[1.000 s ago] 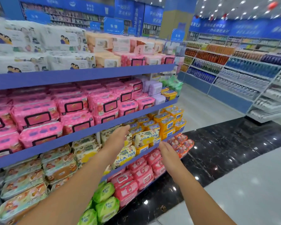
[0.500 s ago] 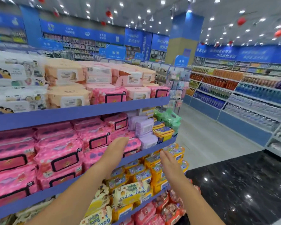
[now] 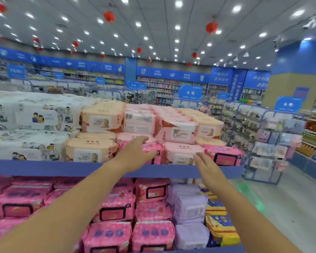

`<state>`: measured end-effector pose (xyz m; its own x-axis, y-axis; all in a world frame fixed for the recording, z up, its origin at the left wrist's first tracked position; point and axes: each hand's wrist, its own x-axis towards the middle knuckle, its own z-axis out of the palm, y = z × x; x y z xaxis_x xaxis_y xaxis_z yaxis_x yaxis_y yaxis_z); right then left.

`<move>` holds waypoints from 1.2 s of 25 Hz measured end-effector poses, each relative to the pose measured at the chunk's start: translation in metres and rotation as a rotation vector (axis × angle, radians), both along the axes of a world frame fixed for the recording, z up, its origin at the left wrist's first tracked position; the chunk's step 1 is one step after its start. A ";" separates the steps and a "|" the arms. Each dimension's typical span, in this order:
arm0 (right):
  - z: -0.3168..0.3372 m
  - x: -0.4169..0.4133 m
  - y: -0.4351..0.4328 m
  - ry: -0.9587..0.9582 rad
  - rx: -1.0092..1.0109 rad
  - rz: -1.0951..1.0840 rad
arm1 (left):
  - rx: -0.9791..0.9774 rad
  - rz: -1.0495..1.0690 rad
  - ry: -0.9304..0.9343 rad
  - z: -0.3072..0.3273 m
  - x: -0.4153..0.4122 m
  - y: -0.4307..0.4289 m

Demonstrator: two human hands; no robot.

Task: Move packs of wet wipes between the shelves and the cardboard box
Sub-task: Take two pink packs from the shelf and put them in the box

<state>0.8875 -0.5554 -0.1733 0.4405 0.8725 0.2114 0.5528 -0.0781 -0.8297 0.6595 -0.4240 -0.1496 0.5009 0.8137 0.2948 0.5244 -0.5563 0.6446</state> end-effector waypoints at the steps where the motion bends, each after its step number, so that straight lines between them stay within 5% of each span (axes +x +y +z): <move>1: 0.006 0.011 0.013 -0.039 -0.007 0.025 | 0.101 0.060 0.162 0.005 -0.002 0.020; 6: 0.019 0.066 0.065 -0.277 -0.113 0.048 | 0.225 0.120 0.811 0.002 0.010 0.085; 12: 0.030 0.179 0.096 -0.876 -0.642 -0.151 | 0.148 0.027 0.911 0.023 0.019 0.103; 16: 0.029 0.215 0.106 -1.077 -0.764 -0.081 | 0.115 0.002 0.785 0.013 0.016 0.115; 21: 0.043 0.225 0.111 -0.909 -0.693 0.002 | 0.272 -0.012 0.795 0.010 0.012 0.109; 24: 0.047 0.218 0.110 -1.041 -0.669 0.006 | 0.385 0.017 0.779 0.024 -0.001 0.107; 30: 0.109 0.167 0.072 -1.269 -0.413 -0.056 | 0.351 0.104 0.381 0.066 -0.013 0.075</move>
<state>1.0548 -0.4835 -0.0644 0.1742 0.9586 0.2252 0.9067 -0.2454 0.3431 0.6466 -0.3490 -0.0833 0.5479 0.7496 0.3713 0.7488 -0.6373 0.1818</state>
